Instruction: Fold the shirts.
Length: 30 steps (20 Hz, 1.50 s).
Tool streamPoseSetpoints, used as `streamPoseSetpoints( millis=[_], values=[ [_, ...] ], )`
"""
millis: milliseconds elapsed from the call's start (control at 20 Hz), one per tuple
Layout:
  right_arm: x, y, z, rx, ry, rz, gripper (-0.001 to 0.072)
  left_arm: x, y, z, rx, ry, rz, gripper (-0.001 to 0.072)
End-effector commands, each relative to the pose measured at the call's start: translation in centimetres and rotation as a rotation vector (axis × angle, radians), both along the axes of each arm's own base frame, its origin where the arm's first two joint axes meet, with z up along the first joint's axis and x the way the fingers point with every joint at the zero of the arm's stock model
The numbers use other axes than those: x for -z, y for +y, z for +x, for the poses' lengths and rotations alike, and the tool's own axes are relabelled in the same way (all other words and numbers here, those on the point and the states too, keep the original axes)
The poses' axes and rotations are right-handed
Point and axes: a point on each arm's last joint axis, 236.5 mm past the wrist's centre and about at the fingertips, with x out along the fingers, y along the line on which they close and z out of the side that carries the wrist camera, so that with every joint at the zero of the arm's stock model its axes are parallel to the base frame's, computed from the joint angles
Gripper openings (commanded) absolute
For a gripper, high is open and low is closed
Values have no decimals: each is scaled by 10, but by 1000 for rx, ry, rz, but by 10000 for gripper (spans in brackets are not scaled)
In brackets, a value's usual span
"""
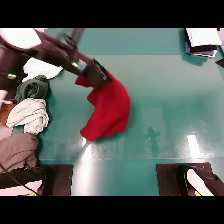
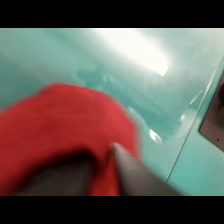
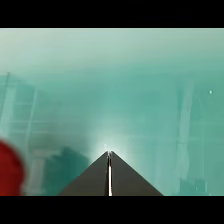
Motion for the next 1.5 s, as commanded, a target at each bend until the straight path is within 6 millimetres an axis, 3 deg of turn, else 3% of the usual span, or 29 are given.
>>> streamPoseSetpoints(
  millis=[0,150,250,450,600,650,700,750,900,1000,1300,1450],
  values=[
    [-7,3,-10,-2,-19,-11,18,82,-6,7,-28,186,88,537],
    [1,6,-18,-23,29,-12,18,98,15,-2,-16,283,146,568],
    [8,8,-21,-36,62,-8,18,102,45,-9,-20,371,190,487],
    [24,17,-22,-75,122,2,18,132,95,-24,-110,474,261,487],
    [68,54,-32,-199,236,23,19,155,127,-20,-215,466,290,490],
    [88,72,-38,-255,284,28,70,161,132,-17,-228,460,286,490],
    [109,90,-43,-307,323,33,324,167,135,-9,-257,445,276,519],
    [128,105,-48,-346,349,36,515,171,135,1,-287,418,263,565],
    [169,140,-49,-375,369,64,532,180,123,35,-361,362,183,560],
    [187,150,-51,-357,387,88,532,189,109,43,-350,378,125,560],
    [223,148,-60,-314,455,104,531,222,84,55,-328,448,25,558],
    [237,146,-63,-287,480,115,531,240,85,58,-342,473,39,559]
  ],
)
